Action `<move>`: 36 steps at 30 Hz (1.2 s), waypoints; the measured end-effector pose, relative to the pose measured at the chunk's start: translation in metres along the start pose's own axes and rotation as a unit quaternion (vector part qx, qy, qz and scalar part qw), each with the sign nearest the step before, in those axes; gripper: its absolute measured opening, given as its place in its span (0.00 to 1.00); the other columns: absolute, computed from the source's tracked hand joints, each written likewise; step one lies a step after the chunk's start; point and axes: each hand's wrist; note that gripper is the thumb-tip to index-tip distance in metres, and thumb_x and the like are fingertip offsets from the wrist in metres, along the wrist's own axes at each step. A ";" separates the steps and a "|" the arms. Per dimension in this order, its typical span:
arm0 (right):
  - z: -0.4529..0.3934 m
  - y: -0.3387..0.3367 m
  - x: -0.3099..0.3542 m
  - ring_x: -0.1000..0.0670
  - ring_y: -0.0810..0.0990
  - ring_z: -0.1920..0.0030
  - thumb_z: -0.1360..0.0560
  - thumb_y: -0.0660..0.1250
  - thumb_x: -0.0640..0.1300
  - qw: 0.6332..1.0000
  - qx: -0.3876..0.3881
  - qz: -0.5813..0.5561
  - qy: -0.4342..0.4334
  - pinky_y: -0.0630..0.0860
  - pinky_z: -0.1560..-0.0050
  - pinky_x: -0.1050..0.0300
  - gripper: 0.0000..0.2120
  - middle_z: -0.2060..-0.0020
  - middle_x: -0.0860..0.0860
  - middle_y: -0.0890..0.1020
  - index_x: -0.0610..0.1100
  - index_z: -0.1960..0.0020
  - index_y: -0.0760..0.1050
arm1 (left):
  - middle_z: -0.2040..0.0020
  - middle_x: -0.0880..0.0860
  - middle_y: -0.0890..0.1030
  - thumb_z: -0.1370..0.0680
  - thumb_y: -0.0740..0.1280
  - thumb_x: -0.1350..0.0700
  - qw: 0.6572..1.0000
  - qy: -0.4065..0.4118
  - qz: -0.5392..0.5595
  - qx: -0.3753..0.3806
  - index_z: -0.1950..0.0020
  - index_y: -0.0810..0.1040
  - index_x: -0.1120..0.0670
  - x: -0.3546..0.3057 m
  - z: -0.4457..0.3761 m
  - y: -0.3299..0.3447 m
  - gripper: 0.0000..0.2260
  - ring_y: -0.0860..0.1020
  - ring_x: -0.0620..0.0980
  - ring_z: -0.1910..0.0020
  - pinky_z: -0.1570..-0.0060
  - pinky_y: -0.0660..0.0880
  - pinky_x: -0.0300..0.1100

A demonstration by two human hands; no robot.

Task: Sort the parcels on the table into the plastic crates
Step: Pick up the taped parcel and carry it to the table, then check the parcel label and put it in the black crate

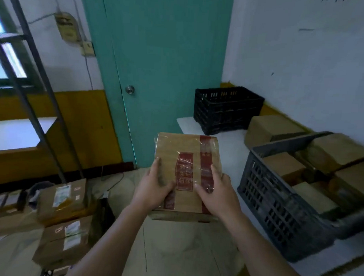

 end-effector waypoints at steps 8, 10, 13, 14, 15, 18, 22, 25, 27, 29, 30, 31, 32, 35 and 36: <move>-0.122 0.029 -0.003 0.45 0.79 0.35 0.21 0.63 0.74 0.997 -0.048 -0.039 0.045 0.80 0.39 0.49 0.45 0.28 0.47 0.69 0.55 0.13 0.51 | 0.21 0.52 0.68 0.22 0.76 0.44 0.998 0.012 -0.003 0.058 0.13 0.46 0.40 0.004 -0.157 0.006 0.48 0.75 0.53 0.28 0.39 0.76 0.44; -0.146 0.033 -0.009 0.44 0.79 0.35 0.22 0.63 0.74 0.996 -0.045 -0.034 0.065 0.80 0.40 0.47 0.45 0.29 0.48 0.69 0.56 0.13 0.51 | 0.21 0.52 0.69 0.21 0.75 0.45 0.997 0.014 -0.012 0.079 0.13 0.46 0.41 0.006 -0.186 0.014 0.47 0.76 0.53 0.29 0.37 0.75 0.46; -0.179 0.034 -0.021 0.44 0.80 0.38 0.22 0.63 0.74 0.995 -0.049 -0.014 0.090 0.81 0.42 0.47 0.44 0.32 0.48 0.69 0.58 0.14 0.50 | 0.19 0.53 0.68 0.21 0.75 0.43 0.994 0.023 -0.016 0.110 0.13 0.45 0.41 0.010 -0.234 0.031 0.47 0.73 0.55 0.25 0.29 0.71 0.50; -0.191 0.035 -0.025 0.43 0.80 0.39 0.21 0.63 0.73 0.993 -0.057 -0.009 0.104 0.81 0.43 0.48 0.44 0.33 0.48 0.70 0.58 0.14 0.50 | 0.19 0.53 0.68 0.21 0.75 0.43 0.992 0.027 -0.017 0.124 0.13 0.45 0.41 0.010 -0.252 0.037 0.48 0.73 0.56 0.24 0.27 0.70 0.51; -0.202 0.037 -0.029 0.43 0.80 0.39 0.21 0.63 0.72 0.991 -0.067 -0.004 0.119 0.80 0.44 0.49 0.43 0.33 0.48 0.70 0.57 0.14 0.50 | 0.18 0.52 0.68 0.21 0.74 0.43 0.990 0.038 -0.015 0.137 0.13 0.44 0.41 0.009 -0.270 0.044 0.48 0.72 0.56 0.24 0.27 0.70 0.50; -0.234 0.049 -0.037 0.42 0.81 0.41 0.19 0.65 0.69 0.983 -0.096 0.007 0.159 0.76 0.47 0.52 0.42 0.34 0.46 0.71 0.56 0.13 0.50 | 0.20 0.52 0.72 0.21 0.74 0.45 0.981 0.085 -0.017 0.176 0.13 0.45 0.42 0.010 -0.327 0.065 0.47 0.75 0.55 0.27 0.32 0.71 0.46; -0.266 0.058 -0.041 0.41 0.80 0.43 0.18 0.65 0.66 0.969 -0.118 -0.002 0.217 0.74 0.49 0.54 0.42 0.33 0.45 0.70 0.58 0.13 0.47 | 0.26 0.49 0.77 0.21 0.75 0.45 0.961 0.131 -0.001 0.243 0.13 0.47 0.40 0.011 -0.389 0.088 0.46 0.79 0.50 0.33 0.36 0.73 0.43; -0.288 0.059 -0.049 0.40 0.80 0.42 0.18 0.64 0.69 0.959 -0.129 -0.003 0.251 0.79 0.43 0.47 0.43 0.33 0.45 0.70 0.60 0.13 0.45 | 0.29 0.43 0.74 0.21 0.75 0.46 0.937 0.159 0.017 0.312 0.14 0.48 0.39 0.005 -0.430 0.102 0.45 0.76 0.43 0.35 0.35 0.72 0.40; -0.298 0.061 -0.058 0.40 0.80 0.42 0.19 0.63 0.71 0.954 -0.126 -0.013 0.271 0.80 0.40 0.45 0.42 0.33 0.45 0.70 0.62 0.14 0.45 | 0.28 0.45 0.74 0.25 0.75 0.38 0.925 0.164 0.014 0.343 0.17 0.50 0.33 0.006 -0.455 0.117 0.45 0.78 0.46 0.34 0.32 0.76 0.48; -0.304 0.062 -0.069 0.41 0.80 0.43 0.20 0.63 0.71 0.950 -0.126 -0.020 0.286 0.80 0.40 0.45 0.41 0.33 0.46 0.70 0.64 0.15 0.47 | 0.29 0.47 0.74 0.28 0.74 0.33 0.914 0.171 -0.011 0.369 0.18 0.51 0.32 0.010 -0.473 0.137 0.45 0.79 0.50 0.34 0.34 0.79 0.54; -0.308 0.061 -0.076 0.41 0.80 0.42 0.20 0.64 0.71 0.949 -0.126 -0.016 0.290 0.80 0.40 0.45 0.41 0.34 0.47 0.71 0.65 0.16 0.47 | 0.29 0.47 0.72 0.28 0.74 0.33 0.907 0.177 -0.021 0.383 0.18 0.50 0.33 0.010 -0.479 0.146 0.46 0.78 0.50 0.33 0.34 0.79 0.53; -0.314 0.060 -0.082 0.41 0.80 0.42 0.21 0.64 0.71 0.947 -0.126 -0.011 0.296 0.80 0.39 0.44 0.40 0.34 0.47 0.71 0.65 0.16 0.47 | 0.29 0.48 0.71 0.28 0.73 0.33 0.900 0.175 -0.034 0.397 0.17 0.48 0.34 0.008 -0.486 0.155 0.47 0.78 0.51 0.33 0.33 0.78 0.53; -0.320 0.058 -0.090 0.41 0.80 0.42 0.21 0.64 0.70 0.944 -0.126 -0.008 0.305 0.81 0.39 0.43 0.40 0.34 0.47 0.71 0.65 0.16 0.47 | 0.28 0.49 0.70 0.29 0.73 0.32 0.895 0.176 -0.039 0.407 0.17 0.47 0.35 0.005 -0.493 0.165 0.49 0.77 0.52 0.33 0.33 0.78 0.52; -0.339 0.058 -0.115 0.41 0.80 0.40 0.22 0.63 0.71 0.938 -0.125 -0.016 0.323 0.81 0.38 0.42 0.41 0.33 0.47 0.70 0.65 0.17 0.47 | 0.25 0.53 0.65 0.29 0.70 0.32 0.882 0.179 -0.070 0.430 0.15 0.38 0.38 -0.003 -0.518 0.195 0.54 0.75 0.56 0.31 0.33 0.75 0.50; -0.346 0.058 -0.124 0.42 0.80 0.40 0.22 0.63 0.71 0.938 -0.124 -0.019 0.324 0.80 0.38 0.42 0.41 0.33 0.47 0.70 0.65 0.17 0.46 | 0.24 0.55 0.64 0.27 0.71 0.33 0.879 0.177 -0.079 0.436 0.14 0.37 0.40 -0.004 -0.526 0.206 0.54 0.75 0.57 0.30 0.32 0.74 0.49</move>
Point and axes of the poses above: each hand's wrist, its own z-axis away from the middle knuckle, its own y-axis out of the palm, x = y × z
